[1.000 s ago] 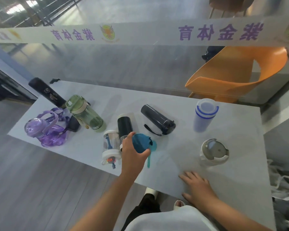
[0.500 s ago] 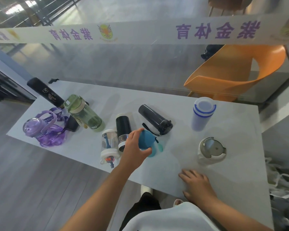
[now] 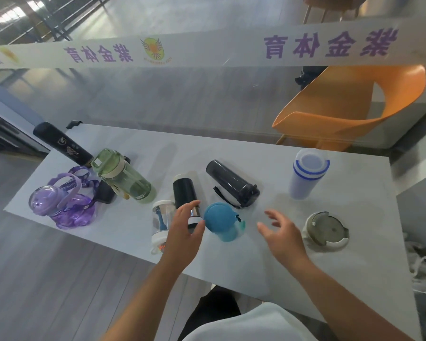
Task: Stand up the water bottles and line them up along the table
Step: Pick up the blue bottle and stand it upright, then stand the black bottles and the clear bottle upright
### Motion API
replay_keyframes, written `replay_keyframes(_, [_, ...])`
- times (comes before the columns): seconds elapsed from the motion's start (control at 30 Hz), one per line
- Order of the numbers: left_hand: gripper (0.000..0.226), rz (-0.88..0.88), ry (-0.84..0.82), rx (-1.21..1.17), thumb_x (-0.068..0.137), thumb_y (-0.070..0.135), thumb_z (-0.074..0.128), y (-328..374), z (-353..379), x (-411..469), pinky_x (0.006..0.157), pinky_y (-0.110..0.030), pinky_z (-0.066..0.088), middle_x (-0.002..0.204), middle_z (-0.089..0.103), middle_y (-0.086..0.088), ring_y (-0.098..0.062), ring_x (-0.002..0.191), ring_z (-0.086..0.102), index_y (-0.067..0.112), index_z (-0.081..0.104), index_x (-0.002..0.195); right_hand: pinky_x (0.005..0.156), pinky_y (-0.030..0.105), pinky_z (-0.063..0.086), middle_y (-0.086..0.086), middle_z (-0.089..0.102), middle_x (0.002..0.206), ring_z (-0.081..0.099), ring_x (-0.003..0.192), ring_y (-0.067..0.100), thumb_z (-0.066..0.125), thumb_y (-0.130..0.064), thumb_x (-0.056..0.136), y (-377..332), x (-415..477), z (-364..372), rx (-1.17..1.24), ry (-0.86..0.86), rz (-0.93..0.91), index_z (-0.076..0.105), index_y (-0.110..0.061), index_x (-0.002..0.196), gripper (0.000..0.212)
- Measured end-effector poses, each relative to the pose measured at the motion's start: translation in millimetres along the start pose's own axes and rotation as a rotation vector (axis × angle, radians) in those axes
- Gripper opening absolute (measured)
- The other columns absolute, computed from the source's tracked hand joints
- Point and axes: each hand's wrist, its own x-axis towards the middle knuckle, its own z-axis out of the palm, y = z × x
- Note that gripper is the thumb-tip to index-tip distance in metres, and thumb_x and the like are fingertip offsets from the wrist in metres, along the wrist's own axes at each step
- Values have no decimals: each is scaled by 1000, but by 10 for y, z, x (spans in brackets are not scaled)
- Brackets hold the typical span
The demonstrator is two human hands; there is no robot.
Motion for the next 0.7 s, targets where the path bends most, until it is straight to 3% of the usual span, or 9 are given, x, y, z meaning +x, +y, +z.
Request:
replay_keyframes(0.07, [44,16,25,121,93,14,63,-109,-79,39,103,-22,38,135,51,7,-10,117,48,23,51,134,94,39,47,4,60,126,57,107,19,72,-33,81,-168,240,33,112,46,107,57,-21,126,49])
replay_keyframes(0.17, [58,-19,-78,364,88,24,68,-339,-135,143,117,-40,31,150,41,2,-23,137,38,29,45,141,102,43,43,8,50,138,52,120,26,76,-35,77,-312,577,133,137,49,199,47,-22,137,68])
replay_keyframes(0.27, [74,-85,-230,565,88,38,64,-511,-161,192,122,-45,16,162,18,3,-24,149,15,37,24,151,103,40,40,10,42,144,45,128,29,82,-32,70,-380,855,293,38,11,209,35,-24,145,89])
replay_keyframes(0.37, [82,-12,-299,649,89,43,62,-627,-164,215,123,-43,6,163,10,4,-23,151,6,39,12,154,102,45,43,10,40,141,46,125,31,84,-37,65,-355,1057,481,-131,-75,199,27,-29,147,101])
replay_keyframes(0.43, [83,45,-335,705,91,45,60,-687,-168,260,123,-43,-2,165,2,3,-24,152,-2,42,5,153,100,50,44,7,41,138,48,122,30,83,-41,63,-317,1155,587,-246,-105,182,26,-32,146,101])
replay_keyframes(0.53, [81,92,-359,748,94,46,56,-746,-164,348,121,-43,-12,164,-14,3,-24,151,-17,44,0,153,96,46,46,5,47,130,52,115,27,79,-39,65,-290,1222,672,-361,-100,132,33,-32,141,89])
replay_keyframes(0.7, [81,181,-452,768,95,46,55,-809,-183,515,121,-46,-12,162,-24,4,-25,148,-24,43,-2,153,87,38,53,4,48,122,55,98,21,80,-25,67,-388,1179,648,-262,-38,84,42,-30,133,77])
